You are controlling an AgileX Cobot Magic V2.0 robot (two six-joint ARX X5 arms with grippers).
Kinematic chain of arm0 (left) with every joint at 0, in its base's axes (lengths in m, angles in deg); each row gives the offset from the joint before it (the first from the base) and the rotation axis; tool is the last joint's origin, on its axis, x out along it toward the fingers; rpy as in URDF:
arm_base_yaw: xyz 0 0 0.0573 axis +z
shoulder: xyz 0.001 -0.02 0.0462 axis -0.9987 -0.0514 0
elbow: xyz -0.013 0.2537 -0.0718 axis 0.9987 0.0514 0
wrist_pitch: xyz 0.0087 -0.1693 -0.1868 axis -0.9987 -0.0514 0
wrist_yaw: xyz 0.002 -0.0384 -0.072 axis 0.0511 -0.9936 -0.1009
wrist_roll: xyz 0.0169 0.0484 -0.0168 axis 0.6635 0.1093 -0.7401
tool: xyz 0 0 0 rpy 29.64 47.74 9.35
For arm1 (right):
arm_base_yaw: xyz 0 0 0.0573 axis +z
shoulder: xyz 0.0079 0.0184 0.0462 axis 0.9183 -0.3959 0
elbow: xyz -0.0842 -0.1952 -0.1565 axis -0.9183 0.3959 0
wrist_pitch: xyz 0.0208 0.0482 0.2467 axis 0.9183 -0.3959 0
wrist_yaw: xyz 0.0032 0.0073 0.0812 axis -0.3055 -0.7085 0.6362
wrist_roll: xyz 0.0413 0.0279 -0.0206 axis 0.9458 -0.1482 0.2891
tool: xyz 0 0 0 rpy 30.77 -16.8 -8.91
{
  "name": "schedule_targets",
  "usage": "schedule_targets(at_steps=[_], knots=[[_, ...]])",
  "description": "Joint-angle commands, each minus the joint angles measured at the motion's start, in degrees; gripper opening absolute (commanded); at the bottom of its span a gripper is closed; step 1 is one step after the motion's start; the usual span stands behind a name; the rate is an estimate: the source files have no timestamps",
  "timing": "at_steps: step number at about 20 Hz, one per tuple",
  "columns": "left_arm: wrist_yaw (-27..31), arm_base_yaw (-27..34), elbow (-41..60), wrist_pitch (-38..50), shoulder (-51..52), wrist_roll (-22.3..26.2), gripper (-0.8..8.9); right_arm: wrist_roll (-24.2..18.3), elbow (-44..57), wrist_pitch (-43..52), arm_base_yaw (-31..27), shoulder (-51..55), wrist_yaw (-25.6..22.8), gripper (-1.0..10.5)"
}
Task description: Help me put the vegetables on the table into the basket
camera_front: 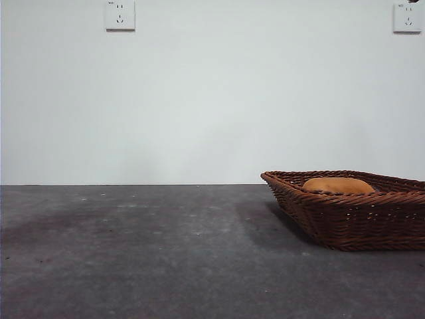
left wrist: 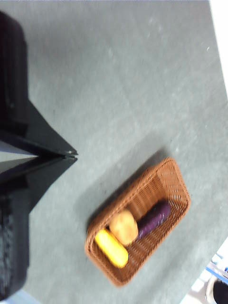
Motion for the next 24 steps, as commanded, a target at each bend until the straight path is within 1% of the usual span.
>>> schedule_targets(at_steps=[1, 2, 3, 4, 7, 9, 10, 13, 17, 21, 23, 24], knots=[[5.73, 1.01, 0.22, 0.55, 2.45, 3.19, -0.04, 0.15, 0.15, -1.2, 0.02, -0.07, 0.0, 0.0], [9.4, 1.88, 0.24, 0.66, 4.44, 4.96, -0.04, 0.15, 0.13, -1.2, 0.02, -0.07, 0.0, 0.0], [11.63, 3.04, 0.24, 1.27, 6.73, 7.02, -0.04, 0.15, 0.15, -1.2, 0.02, -0.07, 0.02, 0.0], [11.87, 4.55, 0.39, 2.54, 9.46, 9.05, -0.04, 0.15, 0.13, -1.2, 0.02, -0.07, 0.0, 0.0], [12.2, 10.12, 3.45, 9.55, 18.34, 12.15, -0.04, 0.17, 0.15, -1.18, 0.0, -0.07, 0.0, 0.0], [13.9, 13.09, 8.83, 16.39, 23.98, 14.45, -0.04, 0.15, 0.15, -1.2, 0.0, -0.07, 0.0, 0.0], [14.1, 14.08, 12.02, 19.71, 26.14, 14.53, -0.04, 0.15, 0.13, -1.18, 0.0, -0.07, 0.0, 0.0], [14.05, 16.33, 25.97, 29.05, 34.32, 12.74, -0.04, 0.15, 0.13, -1.18, 0.0, -0.07, 0.0, 0.0], [14.05, 16.48, 44.5, 38.77, 42.01, 9.64, -0.04, 0.15, 0.13, -1.18, 0.0, -0.07, 0.0, 0.0], [14.1, 16.41, 57.18, 41.05, 49.94, 6.16, -0.04, 0.15, 0.13, -1.18, 0.0, -0.07, 0.0, 0.0], [14.25, 16.41, 61.4, 41.03, 53.9, 4.7, -0.04, 0.15, 0.13, -1.18, 0.0, -0.07, -0.02, 0.0], [14.4, 16.41, 62.75, 41.51, 53.81, 3.87, -0.04, 0.15, 0.13, -1.18, 0.0, -0.07, -0.02, 0.0]])
